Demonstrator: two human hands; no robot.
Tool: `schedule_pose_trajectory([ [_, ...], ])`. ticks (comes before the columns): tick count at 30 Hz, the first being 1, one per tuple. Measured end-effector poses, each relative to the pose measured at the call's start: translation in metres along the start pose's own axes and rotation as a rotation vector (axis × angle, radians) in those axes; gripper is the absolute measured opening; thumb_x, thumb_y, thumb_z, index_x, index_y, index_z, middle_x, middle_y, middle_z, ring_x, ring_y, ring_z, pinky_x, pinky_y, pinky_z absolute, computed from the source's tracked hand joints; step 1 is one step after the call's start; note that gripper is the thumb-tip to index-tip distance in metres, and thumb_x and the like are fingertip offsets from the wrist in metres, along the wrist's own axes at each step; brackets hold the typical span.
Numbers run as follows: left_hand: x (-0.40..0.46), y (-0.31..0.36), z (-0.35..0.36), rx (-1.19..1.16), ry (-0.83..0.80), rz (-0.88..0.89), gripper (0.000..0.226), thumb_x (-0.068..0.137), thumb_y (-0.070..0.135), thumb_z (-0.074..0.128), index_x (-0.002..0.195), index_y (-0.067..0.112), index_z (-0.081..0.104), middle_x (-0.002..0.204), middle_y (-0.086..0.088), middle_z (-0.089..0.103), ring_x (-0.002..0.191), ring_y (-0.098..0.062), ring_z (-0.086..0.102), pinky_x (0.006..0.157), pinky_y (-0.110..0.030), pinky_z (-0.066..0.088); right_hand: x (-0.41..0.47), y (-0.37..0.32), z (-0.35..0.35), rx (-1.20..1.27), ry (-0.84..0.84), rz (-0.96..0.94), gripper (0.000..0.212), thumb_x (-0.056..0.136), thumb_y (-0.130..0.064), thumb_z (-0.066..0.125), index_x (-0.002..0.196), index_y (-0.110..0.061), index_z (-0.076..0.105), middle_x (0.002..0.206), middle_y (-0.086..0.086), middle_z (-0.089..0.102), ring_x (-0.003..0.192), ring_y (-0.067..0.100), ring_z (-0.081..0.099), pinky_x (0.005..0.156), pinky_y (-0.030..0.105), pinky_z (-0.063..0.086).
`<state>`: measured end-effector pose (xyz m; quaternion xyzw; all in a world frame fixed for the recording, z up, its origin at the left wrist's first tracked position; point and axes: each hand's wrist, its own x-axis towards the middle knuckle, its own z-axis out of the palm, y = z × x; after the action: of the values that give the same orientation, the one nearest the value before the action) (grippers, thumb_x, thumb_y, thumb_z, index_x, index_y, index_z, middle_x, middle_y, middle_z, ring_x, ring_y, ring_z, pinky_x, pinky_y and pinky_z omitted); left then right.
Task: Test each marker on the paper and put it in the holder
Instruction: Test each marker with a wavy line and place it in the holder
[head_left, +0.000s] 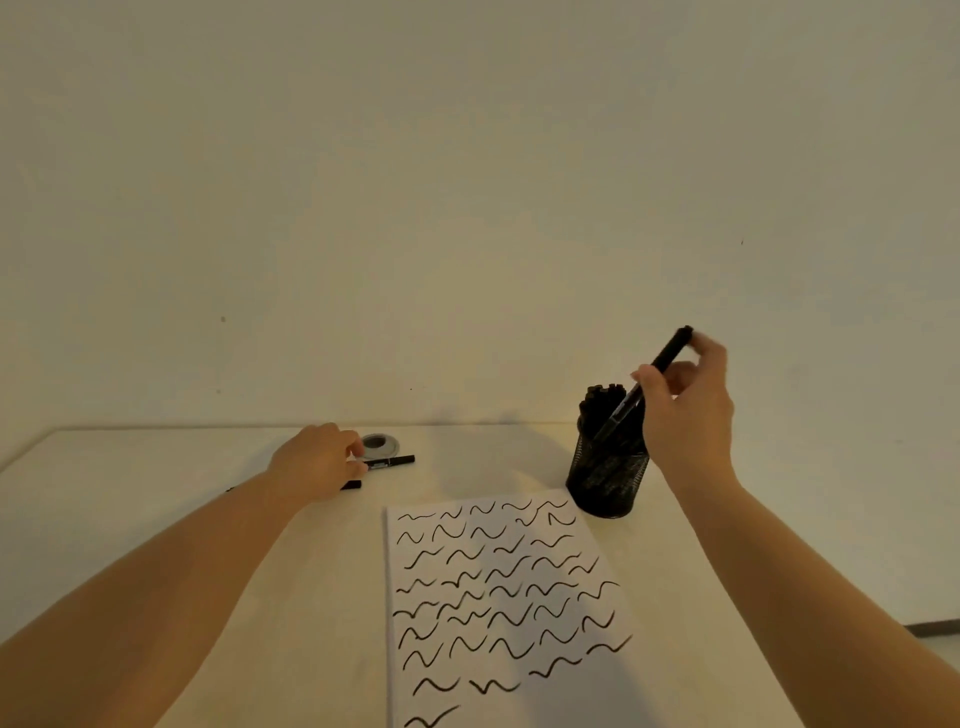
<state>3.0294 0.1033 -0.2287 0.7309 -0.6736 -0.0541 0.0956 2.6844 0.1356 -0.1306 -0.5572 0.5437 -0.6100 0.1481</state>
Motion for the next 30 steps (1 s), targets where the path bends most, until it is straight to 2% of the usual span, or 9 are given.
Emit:
schedule_pose_trajectory([
  [3,0.005,0.005,0.005,-0.005,-0.049,-0.027,0.021,0.086,0.034,0.058,0.104,0.023,0.059,0.112,-0.002,0.053,0.103,-0.019,0.05,0.079,-0.028,0.04,0.007,0.004,-0.002,0.033,0.075,-0.034,0.053,0.091,-0.019,0.053,0.13,-0.042,0.027,0.082,-0.008,0.058,0.07,0.003,0.059,0.057,0.019,0.042],
  [9,0.012,0.009,0.011,0.002,-0.064,-0.023,0.019,0.087,0.03,0.056,0.101,0.018,0.059,0.11,-0.004,0.055,0.099,-0.02,0.053,0.077,-0.028,0.04,0.011,0.019,0.004,-0.03,0.048,-0.08,0.055,0.093,-0.014,0.049,0.131,-0.045,0.026,0.088,-0.004,0.061,0.069,0.003,0.06,0.057,0.02,0.043],
  [14,0.008,0.021,0.011,-0.051,0.028,0.007,0.009,0.09,0.029,0.049,0.094,0.022,0.053,0.1,-0.001,0.061,0.081,-0.019,0.053,0.066,-0.029,0.037,0.009,0.035,0.008,-0.117,-0.032,-0.071,0.048,0.091,-0.013,0.052,0.127,-0.039,0.032,0.089,-0.006,0.058,0.074,0.006,0.06,0.056,0.021,0.043],
  [17,0.002,0.034,0.009,-0.072,0.083,0.066,0.012,0.093,0.032,0.045,0.097,0.022,0.05,0.097,0.001,0.063,0.082,-0.023,0.056,0.067,-0.032,0.04,0.007,0.043,0.011,-0.168,-0.058,-0.103,0.042,0.091,-0.016,0.052,0.125,-0.035,0.036,0.082,-0.014,0.055,0.075,0.003,0.057,0.062,0.025,0.042],
  [19,-0.004,0.044,0.007,-0.128,0.077,0.119,0.012,0.094,0.032,0.043,0.097,0.023,0.049,0.092,0.003,0.064,0.08,-0.022,0.057,0.068,-0.033,0.043,0.004,0.045,0.012,-0.227,-0.094,-0.151,0.036,0.092,-0.016,0.051,0.123,-0.031,0.04,0.08,-0.015,0.056,0.073,0.008,0.057,0.065,0.027,0.042],
  [21,-0.012,0.052,0.003,-0.194,0.054,0.192,0.011,0.095,0.03,0.042,0.098,0.022,0.049,0.089,0.007,0.064,0.077,-0.019,0.057,0.069,-0.033,0.046,-0.001,0.046,0.015,-0.326,-0.143,-0.222,0.03,0.092,-0.016,0.051,0.12,-0.025,0.047,0.082,-0.009,0.059,0.075,0.016,0.055,0.07,0.031,0.042],
  [24,-0.027,0.064,-0.004,-0.208,0.064,0.305,0.011,0.095,0.03,0.041,0.099,0.023,0.049,0.084,0.014,0.061,0.067,-0.008,0.05,0.058,-0.027,0.038,-0.007,0.049,0.019,-0.496,-0.148,-0.326,0.02,0.091,-0.014,0.054,0.11,-0.012,0.059,0.088,0.006,0.065,0.075,0.017,0.044,0.079,0.035,0.037],
  [27,-0.04,0.071,-0.013,-0.232,0.08,0.361,0.009,0.095,0.031,0.041,0.096,0.026,0.048,0.08,0.018,0.061,0.059,0.0,0.046,0.053,-0.019,0.03,-0.009,0.049,0.02,-0.604,-0.166,-0.349,0.02,0.09,-0.014,0.056,0.108,-0.009,0.061,0.085,0.011,0.066,0.078,0.028,0.054,0.084,0.037,0.035],
  [30,-0.052,0.077,-0.022,-0.289,0.066,0.363,0.006,0.094,0.033,0.043,0.092,0.031,0.048,0.075,0.02,0.06,0.053,0.004,0.045,0.05,-0.015,0.026,-0.01,0.05,0.02,-0.686,-0.216,-0.356,0.024,0.089,-0.015,0.056,0.112,-0.009,0.061,0.087,0.012,0.067,0.083,0.031,0.057,0.087,0.035,0.032],
])
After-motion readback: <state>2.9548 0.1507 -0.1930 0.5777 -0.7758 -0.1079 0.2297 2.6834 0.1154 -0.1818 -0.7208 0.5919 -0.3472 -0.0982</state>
